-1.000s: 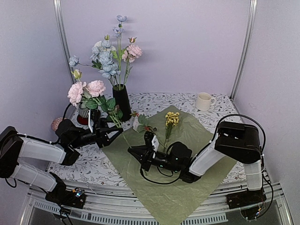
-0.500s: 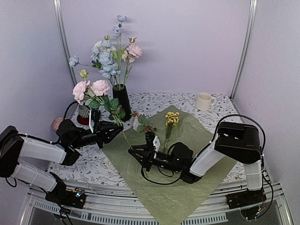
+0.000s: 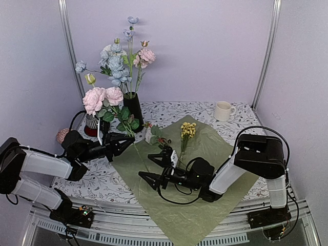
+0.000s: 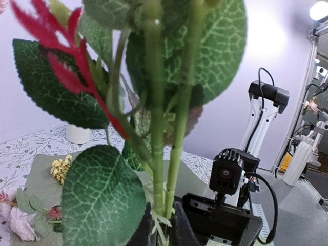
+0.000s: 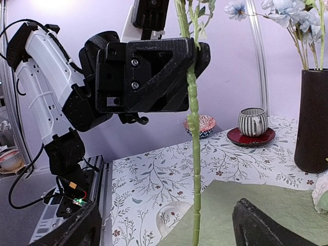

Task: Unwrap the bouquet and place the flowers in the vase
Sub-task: Pass from the right arm to the left, then place the fake flower in the vase.

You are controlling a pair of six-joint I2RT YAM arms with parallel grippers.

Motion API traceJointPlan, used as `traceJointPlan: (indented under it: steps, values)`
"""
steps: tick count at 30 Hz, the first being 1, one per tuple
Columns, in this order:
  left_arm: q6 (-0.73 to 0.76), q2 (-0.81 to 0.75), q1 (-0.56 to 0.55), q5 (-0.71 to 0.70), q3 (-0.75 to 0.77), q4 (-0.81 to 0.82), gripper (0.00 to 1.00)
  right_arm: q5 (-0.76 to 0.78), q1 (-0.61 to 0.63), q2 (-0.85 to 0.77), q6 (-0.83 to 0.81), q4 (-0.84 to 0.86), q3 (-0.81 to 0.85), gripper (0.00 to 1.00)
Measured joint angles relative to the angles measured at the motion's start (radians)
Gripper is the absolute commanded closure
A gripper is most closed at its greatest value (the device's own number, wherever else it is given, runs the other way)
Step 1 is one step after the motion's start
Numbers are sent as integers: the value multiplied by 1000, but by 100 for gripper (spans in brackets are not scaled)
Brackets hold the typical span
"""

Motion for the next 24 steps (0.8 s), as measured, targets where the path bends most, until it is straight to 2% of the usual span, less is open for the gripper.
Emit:
traceJointPlan:
  steps: [2,16,24]
  values:
    - [3,0,0,-5,0,-4,96,0,0,0,0,6,-4,0]
    - [45,-23,0,-56,1,-65,98,0,0,2,0,31,-38,1]
    - [92,-142,1,-279,-26,-166,100,4,0,2,0,32,-82,1]
